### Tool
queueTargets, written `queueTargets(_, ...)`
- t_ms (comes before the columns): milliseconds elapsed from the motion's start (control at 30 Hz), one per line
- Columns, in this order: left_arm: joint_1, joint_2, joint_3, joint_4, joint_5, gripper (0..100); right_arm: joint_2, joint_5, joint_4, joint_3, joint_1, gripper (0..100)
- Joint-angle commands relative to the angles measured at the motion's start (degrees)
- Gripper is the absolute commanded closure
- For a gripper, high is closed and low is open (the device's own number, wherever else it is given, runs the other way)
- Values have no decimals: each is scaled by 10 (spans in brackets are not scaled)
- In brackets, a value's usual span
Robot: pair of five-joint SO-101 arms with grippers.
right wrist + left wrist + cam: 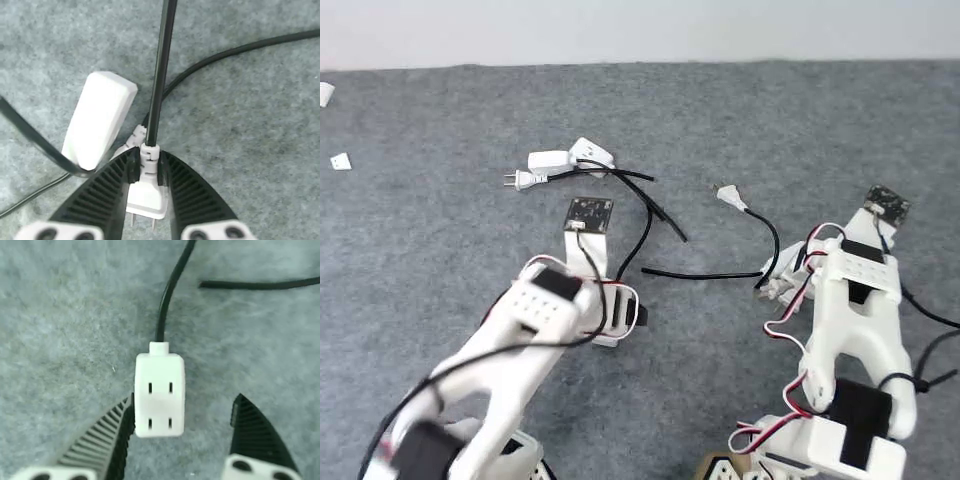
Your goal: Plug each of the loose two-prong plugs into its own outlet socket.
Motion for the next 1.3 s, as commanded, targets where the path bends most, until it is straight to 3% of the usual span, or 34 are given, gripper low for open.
queueTargets(0, 2, -193, 65, 7, -39, 710, -7, 27, -6, 2, -17, 991)
queueTargets(100, -14, -286, 116, 7, -70, 710, -8, 38, -5, 3, -21, 991)
queueTargets(233, -85, -336, 146, 6, -102, 710, -25, 40, -4, 7, -23, 991)
queueTargets(400, -166, -307, 145, 4, -137, 710, -97, 61, -7, 51, -58, 991)
queueTargets(567, -215, -273, 145, 4, -155, 710, -265, 66, -25, 155, -120, 991)
queueTargets(733, -330, -268, 150, 2, -184, 710, -422, 91, -24, 218, -168, 991)
queueTargets(833, -375, -269, 180, -40, -200, 710, -464, 94, -24, 223, -206, 991)
queueTargets(1033, -376, -266, 208, -65, -250, 710, -465, 105, -58, 204, -307, 991)
queueTargets(1267, -312, -264, 209, -21, -294, 710, -460, 146, -135, 200, -416, 991)
